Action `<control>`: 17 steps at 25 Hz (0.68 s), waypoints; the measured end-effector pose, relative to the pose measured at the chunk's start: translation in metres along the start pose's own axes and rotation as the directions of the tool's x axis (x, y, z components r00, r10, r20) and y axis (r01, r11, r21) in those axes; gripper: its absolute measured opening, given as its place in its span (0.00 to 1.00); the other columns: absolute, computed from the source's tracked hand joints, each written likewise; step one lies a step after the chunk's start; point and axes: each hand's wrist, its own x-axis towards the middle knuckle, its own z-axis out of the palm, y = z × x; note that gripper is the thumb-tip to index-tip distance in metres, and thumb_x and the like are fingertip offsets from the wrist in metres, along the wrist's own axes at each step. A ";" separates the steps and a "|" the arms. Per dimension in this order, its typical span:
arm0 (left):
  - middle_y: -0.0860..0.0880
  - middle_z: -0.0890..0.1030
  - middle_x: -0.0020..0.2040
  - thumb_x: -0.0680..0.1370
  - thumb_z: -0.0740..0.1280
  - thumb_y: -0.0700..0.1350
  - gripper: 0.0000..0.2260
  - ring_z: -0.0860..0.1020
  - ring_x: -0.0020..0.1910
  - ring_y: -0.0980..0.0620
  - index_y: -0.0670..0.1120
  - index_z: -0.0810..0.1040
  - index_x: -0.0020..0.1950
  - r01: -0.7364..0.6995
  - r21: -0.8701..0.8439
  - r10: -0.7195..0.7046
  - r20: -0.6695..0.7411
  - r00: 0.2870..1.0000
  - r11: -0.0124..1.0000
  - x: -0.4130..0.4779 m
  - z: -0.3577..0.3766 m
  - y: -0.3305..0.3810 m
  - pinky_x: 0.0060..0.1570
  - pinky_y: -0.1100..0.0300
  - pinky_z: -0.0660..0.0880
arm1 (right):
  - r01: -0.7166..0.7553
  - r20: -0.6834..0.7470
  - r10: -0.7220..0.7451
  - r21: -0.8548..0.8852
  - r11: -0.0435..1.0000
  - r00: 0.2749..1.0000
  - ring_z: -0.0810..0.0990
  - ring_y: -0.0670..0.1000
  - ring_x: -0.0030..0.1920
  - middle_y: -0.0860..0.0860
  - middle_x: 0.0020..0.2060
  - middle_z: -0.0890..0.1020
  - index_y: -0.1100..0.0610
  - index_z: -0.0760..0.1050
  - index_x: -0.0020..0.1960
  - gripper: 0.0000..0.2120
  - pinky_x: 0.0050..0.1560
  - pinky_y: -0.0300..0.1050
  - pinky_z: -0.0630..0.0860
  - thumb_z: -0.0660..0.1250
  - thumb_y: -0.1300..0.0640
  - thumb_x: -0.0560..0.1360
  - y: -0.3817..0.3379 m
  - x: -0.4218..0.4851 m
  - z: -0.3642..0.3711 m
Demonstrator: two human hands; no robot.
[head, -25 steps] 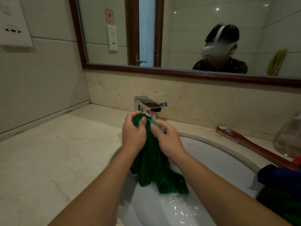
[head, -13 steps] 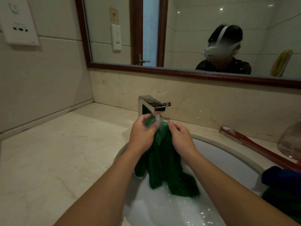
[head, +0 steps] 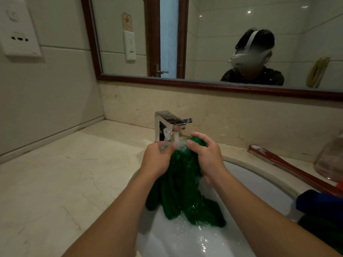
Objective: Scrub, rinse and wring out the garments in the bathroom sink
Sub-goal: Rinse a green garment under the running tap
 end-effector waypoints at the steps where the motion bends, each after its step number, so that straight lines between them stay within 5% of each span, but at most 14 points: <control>1: 0.50 0.84 0.55 0.78 0.70 0.56 0.16 0.82 0.54 0.50 0.50 0.82 0.62 0.010 -0.058 -0.010 0.003 1.000 0.998 0.000 0.000 0.000 0.57 0.47 0.80 | 0.007 -0.001 -0.007 -0.022 1.000 1.000 0.86 0.56 0.52 0.56 0.53 0.85 0.52 0.81 0.59 0.13 0.54 0.57 0.84 0.73 0.63 0.77 0.000 0.000 0.000; 7: 0.53 0.84 0.53 0.78 0.73 0.46 0.06 0.82 0.53 0.55 0.55 0.83 0.53 -0.132 -0.254 0.135 -0.005 0.991 0.958 -0.003 -0.004 0.007 0.49 0.63 0.80 | -0.087 0.162 0.111 -0.149 0.985 0.980 0.86 0.53 0.53 0.53 0.54 0.86 0.51 0.81 0.63 0.17 0.59 0.57 0.82 0.75 0.50 0.76 0.008 -0.004 0.000; 13: 0.52 0.84 0.51 0.81 0.69 0.52 0.08 0.82 0.52 0.54 0.51 0.82 0.55 -0.113 -0.087 0.114 0.004 0.993 0.990 0.000 0.002 0.002 0.50 0.60 0.78 | 0.138 -0.001 -0.142 -0.232 0.963 0.990 0.85 0.51 0.53 0.48 0.47 0.87 0.49 0.84 0.52 0.04 0.59 0.59 0.81 0.75 0.52 0.77 0.008 0.003 0.000; 17: 0.50 0.84 0.42 0.82 0.66 0.56 0.13 0.82 0.43 0.52 0.48 0.84 0.47 -0.111 0.030 0.110 0.037 0.993 0.993 0.001 0.002 0.001 0.43 0.56 0.78 | 0.132 -0.030 -0.145 -0.269 0.954 0.989 0.84 0.50 0.54 0.49 0.50 0.86 0.51 0.83 0.54 0.07 0.60 0.55 0.81 0.74 0.52 0.77 0.009 0.003 0.004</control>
